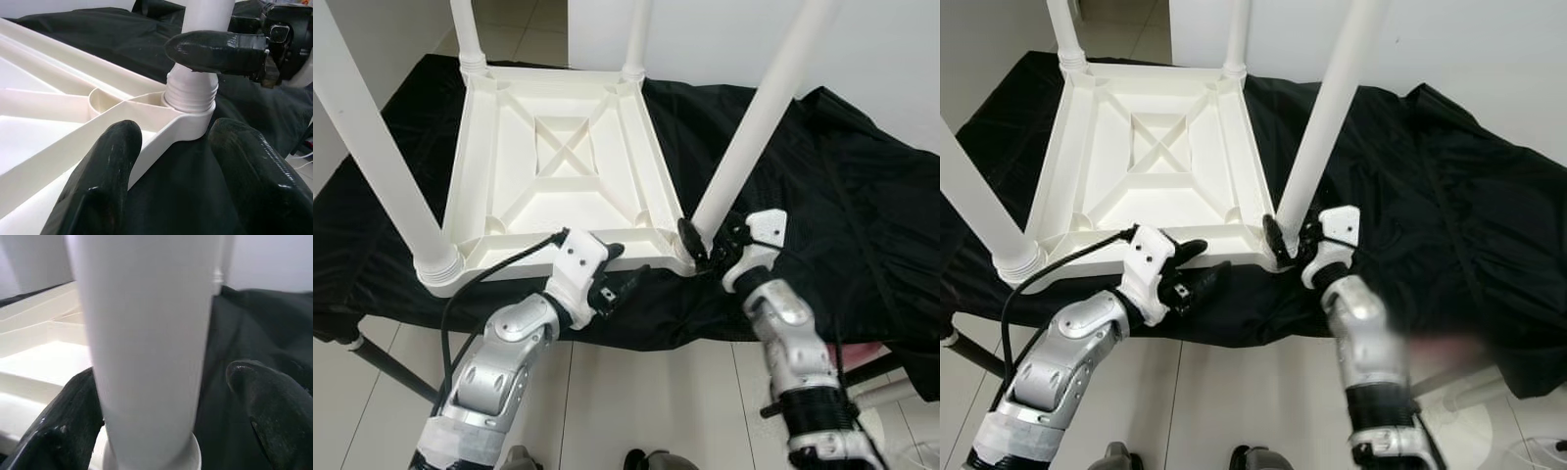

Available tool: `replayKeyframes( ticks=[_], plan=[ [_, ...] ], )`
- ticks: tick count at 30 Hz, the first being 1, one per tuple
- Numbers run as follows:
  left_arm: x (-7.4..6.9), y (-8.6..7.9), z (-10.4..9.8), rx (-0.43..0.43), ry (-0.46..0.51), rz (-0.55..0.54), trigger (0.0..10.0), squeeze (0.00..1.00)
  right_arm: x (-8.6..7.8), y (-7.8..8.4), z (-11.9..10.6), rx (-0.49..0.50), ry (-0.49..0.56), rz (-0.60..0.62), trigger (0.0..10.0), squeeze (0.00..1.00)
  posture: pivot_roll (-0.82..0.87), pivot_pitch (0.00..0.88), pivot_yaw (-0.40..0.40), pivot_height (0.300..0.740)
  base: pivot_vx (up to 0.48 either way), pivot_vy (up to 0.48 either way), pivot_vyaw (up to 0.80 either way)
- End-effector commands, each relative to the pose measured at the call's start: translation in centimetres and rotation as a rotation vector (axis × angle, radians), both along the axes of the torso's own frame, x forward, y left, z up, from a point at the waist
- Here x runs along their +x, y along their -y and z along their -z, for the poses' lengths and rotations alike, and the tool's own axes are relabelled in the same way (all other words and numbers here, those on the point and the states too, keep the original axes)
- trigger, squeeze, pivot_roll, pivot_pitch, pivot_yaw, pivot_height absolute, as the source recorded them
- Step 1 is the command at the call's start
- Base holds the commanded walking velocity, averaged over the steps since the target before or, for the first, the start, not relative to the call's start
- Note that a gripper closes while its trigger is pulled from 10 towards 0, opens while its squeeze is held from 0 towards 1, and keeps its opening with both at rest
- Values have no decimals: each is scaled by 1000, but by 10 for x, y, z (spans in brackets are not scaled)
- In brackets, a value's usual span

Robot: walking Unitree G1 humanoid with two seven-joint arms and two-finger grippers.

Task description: Building children table

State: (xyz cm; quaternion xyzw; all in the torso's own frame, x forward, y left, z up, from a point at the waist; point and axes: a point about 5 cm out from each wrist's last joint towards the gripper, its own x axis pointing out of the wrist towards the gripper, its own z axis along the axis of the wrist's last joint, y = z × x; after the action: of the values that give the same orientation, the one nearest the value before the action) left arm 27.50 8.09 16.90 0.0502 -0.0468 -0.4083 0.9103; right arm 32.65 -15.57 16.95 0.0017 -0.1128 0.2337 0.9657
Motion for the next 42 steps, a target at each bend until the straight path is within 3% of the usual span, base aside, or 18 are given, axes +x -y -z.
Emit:
replayKeyframes(
  ticks=[1,10,18,19,20,21,22,23,31,32,33,34,40,42],
  plan=[
    [0,3,1,7,-1,15,10000,0,0,-2,6,-12,-22,-65,10000,0,21,121,-78,740,0,0,0],
    [-8,10,4,27,3,68,10000,0,11,-8,4,-94,-40,-262,10000,0,65,105,-92,740,0,0,0],
    [-15,14,7,35,0,100,10000,0,23,-4,2,-153,-43,-303,10000,0,70,96,-95,740,0,0,0],
    [-14,15,8,50,8,107,10000,0,25,-3,2,-157,-49,-314,9569,0,75,89,-100,740,0,0,0],
    [-12,14,8,60,14,108,10000,0,27,-2,2,-159,-51,-320,8510,0,75,89,-100,740,0,0,0],
    [-12,14,8,60,14,108,10000,0,27,-2,2,-159,-51,-320,8510,0,75,89,-100,740,0,0,0],
    [-11,13,8,67,18,112,10000,0,28,-1,2,-159,-54,-322,3294,0,76,83,-100,740,0,0,0],
    [-10,13,7,72,22,118,10000,0,29,0,3,-160,-56,-321,0,0,77,78,-104,740,0,0,0],
    [-13,17,9,76,21,139,10000,0,24,2,10,-122,-72,-309,0,0,69,74,-104,740,0,0,0],
    [-13,17,9,76,20,139,10000,0,23,4,12,-101,-73,-293,6000,0,68,74,-104,740,0,0,0],
    [-13,17,10,76,18,138,10000,0,22,5,13,-87,-75,-282,6000,0,68,74,-104,740,0,0,0],
    [-13,17,10,75,17,136,10000,0,22,5,13,-78,-71,-273,10000,0,68,75,-103,740,0,0,0],
    [-14,17,11,74,14,132,10000,0,20,5,12,-35,-71,-209,10000,0,65,79,-104,740,0,0,0],
    [-14,17,11,73,14,131,10000,0,21,3,14,-46,-97,-136,10000,0,62,79,-107,740,0,0,0]
  ],
)
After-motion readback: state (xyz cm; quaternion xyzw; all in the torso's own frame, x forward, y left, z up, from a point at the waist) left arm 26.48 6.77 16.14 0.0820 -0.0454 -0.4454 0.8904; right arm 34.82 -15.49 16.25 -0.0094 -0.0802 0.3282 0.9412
